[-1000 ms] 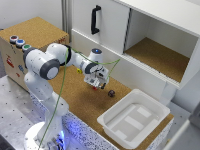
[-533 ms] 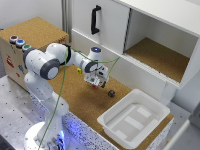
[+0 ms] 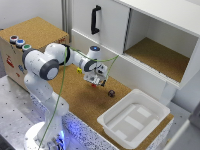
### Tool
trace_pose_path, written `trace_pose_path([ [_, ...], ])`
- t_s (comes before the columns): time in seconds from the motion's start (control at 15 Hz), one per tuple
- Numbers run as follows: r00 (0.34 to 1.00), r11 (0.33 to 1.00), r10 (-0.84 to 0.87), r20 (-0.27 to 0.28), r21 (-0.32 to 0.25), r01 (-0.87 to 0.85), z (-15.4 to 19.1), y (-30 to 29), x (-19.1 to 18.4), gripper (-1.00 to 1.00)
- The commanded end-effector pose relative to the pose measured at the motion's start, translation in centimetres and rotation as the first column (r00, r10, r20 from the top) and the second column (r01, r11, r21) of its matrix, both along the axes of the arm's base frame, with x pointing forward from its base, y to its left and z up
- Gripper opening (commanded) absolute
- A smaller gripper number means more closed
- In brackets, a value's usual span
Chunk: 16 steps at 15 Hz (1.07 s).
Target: Grasp the pink block, then rotate it right
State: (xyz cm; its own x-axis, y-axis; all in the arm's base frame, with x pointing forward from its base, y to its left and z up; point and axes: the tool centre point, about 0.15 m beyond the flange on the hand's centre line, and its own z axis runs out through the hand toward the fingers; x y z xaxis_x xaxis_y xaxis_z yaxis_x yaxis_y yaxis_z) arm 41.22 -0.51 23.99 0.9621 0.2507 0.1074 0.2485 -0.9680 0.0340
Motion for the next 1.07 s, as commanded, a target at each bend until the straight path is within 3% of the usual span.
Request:
trace_pose_path([
  [0.0, 0.971, 0.969, -0.235, -0.035, -0.093, 0.231, 2.2, 0.8, 0.2, -1.00],
  [0.07, 0.948, 0.949, -0.314, -0.045, -0.055, 0.311, 2.6, 0.8, -0.2, -1.00],
  [0.2, 0.884, 0.884, -0.466, -0.034, -0.066, 0.464, 2.6, 0.7, -1.4, -1.00],
  [0.67, 0.542, 0.531, -0.837, -0.071, 0.132, 0.837, 1.3, -1.6, -4.2, -1.00],
  [1.0, 0.321, 0.310, -0.943, -0.089, 0.121, 0.943, -0.7, -2.0, -2.4, -1.00],
])
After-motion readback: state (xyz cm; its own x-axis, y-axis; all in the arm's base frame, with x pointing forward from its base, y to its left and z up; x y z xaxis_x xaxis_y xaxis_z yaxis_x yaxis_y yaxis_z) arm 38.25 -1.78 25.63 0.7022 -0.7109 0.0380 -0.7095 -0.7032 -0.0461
